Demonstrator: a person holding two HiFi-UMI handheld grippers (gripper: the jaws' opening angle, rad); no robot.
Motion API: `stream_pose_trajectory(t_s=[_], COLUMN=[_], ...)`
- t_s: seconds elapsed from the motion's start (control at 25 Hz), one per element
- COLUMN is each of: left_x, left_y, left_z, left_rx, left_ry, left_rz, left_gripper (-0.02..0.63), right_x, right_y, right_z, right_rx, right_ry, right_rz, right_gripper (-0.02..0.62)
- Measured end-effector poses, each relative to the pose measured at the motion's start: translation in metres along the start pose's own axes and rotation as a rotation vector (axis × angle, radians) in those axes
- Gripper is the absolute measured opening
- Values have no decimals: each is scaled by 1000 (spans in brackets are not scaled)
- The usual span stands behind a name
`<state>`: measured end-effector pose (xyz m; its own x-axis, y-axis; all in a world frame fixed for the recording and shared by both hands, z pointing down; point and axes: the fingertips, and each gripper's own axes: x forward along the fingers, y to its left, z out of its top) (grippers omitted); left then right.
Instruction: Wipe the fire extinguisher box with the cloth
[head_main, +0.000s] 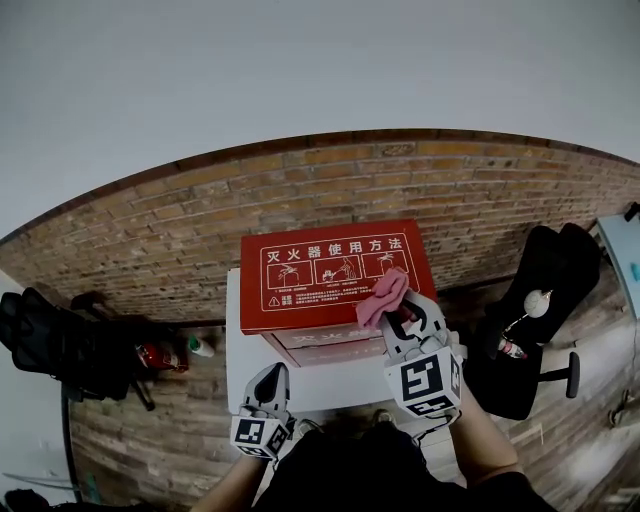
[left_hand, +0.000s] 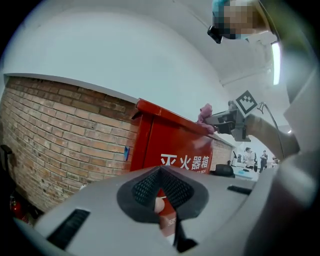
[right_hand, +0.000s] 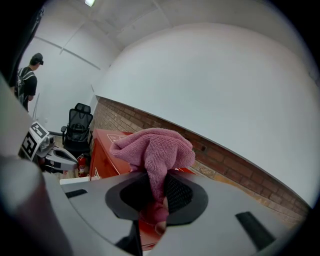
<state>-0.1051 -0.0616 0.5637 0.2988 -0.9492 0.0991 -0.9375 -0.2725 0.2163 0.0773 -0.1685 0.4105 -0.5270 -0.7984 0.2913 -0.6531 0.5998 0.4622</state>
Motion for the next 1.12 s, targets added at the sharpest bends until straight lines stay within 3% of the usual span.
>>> stream_pose_trajectory(t_s=[0.36, 1.12], left_x=[-2, -14], left_y=[28, 75], left_z=[5, 12], left_rx=[-3, -25], left_ry=[-6, -20], left_rz=[-26, 0], left_gripper=[17, 17], right_x=[15, 46], right_y=[21, 76], right_z=[17, 55], right_rx=[-21, -79], right_ry=[20, 11], right_rz=[-3, 75], right_gripper=[84, 84])
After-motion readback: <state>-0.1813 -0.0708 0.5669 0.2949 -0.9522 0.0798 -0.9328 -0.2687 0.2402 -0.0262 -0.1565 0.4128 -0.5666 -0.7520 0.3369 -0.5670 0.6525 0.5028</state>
